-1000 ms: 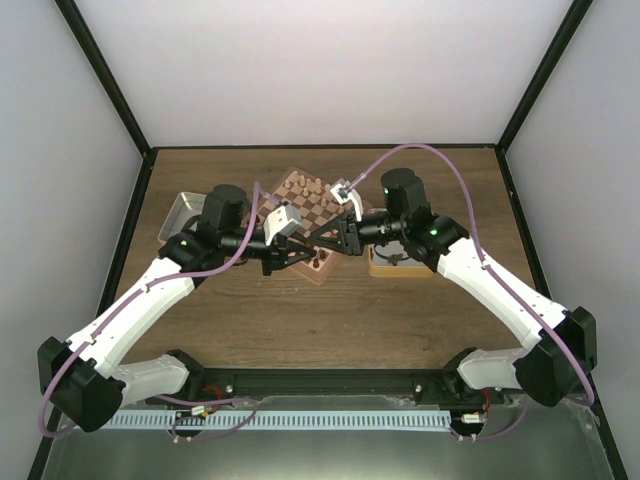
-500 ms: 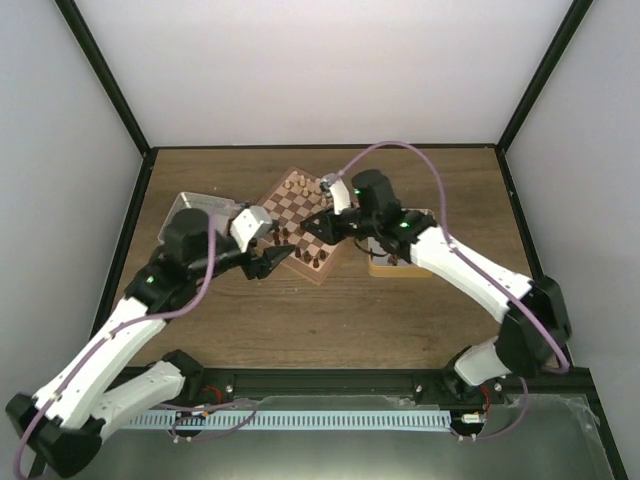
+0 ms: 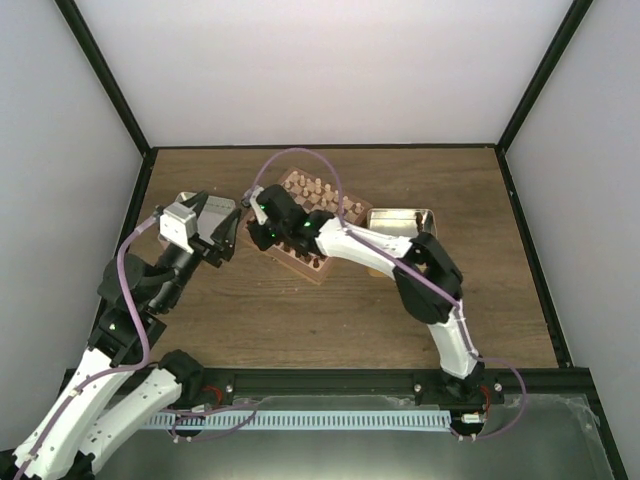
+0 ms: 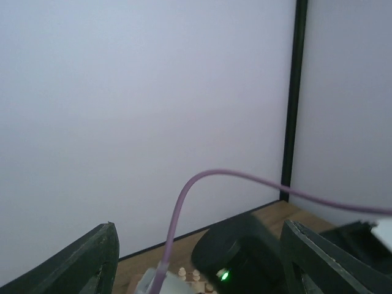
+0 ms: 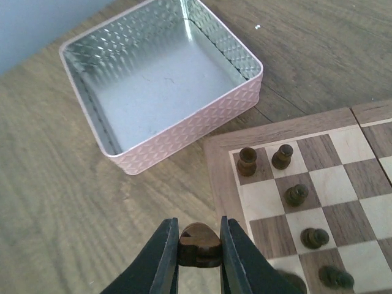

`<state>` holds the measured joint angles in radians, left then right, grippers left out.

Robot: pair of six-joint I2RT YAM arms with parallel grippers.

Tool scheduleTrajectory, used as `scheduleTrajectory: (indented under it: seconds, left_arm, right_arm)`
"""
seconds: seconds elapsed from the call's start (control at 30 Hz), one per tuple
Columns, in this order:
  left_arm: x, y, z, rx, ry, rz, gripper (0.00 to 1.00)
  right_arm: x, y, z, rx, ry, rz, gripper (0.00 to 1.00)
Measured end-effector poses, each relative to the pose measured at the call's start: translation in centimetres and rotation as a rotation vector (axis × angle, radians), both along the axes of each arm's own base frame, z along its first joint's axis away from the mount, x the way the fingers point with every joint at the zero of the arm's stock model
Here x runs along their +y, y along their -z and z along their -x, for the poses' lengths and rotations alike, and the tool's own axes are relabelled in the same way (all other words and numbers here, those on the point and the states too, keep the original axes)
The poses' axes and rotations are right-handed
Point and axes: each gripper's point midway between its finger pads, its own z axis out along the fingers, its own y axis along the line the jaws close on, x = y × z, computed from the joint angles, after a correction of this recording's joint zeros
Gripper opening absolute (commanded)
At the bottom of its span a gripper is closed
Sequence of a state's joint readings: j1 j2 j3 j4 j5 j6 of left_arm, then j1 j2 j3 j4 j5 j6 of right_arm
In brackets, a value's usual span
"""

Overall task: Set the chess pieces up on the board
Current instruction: Place the chess piece on the chessboard.

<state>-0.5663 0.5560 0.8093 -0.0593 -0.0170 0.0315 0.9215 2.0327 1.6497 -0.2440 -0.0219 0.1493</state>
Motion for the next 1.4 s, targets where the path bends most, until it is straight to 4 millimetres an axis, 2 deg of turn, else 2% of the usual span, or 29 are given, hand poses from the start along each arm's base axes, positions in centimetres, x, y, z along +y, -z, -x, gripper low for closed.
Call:
scheduleTrajectory:
  seconds: [0.1, 0.27, 0.47, 0.67, 0.93, 1.23, 1.4]
  left_arm:
    - [0.3, 0.0, -0.2, 0.004, -0.021, 0.011, 0.74]
    - [0.4, 0.1, -0.5, 0.007, -0.033, 0.013, 0.75]
    - [0.3, 0.3, -0.8, 0.014, -0.041, 0.007, 0.75]
    - [0.3, 0.4, -0.9, 0.017, -0.044, 0.006, 0.75]
    - [0.3, 0.5, -1.1, 0.021, -0.046, 0.002, 0.77]
    - [0.3, 0.6, -1.2, 0.023, -0.049, -0.001, 0.77]
    - [0.3, 0.6, -1.2, 0.023, -0.05, -0.001, 0.77]
  right_arm:
    - [1.0, 2.1, -1.2, -0.017, 0.006, 0.055, 0.13]
    - [1.4, 5.0, -2.4, -0.027, 0.005, 0.133, 0.14]
    - [2.0, 6.8, -3.5, -0.041, 0.004, 0.187, 0.15]
    - [2.0, 7.9, -4.1, -0.049, 0.008, 0.235, 0.16]
    - [2.2, 8.2, -4.8, -0.064, 0.015, 0.264, 0.17]
    - [2.3, 9.4, -5.3, -0.061, 0.017, 0.301, 0.19]
    - [2.3, 9.2, -5.5, -0.065, 0.024, 0.308, 0.25]
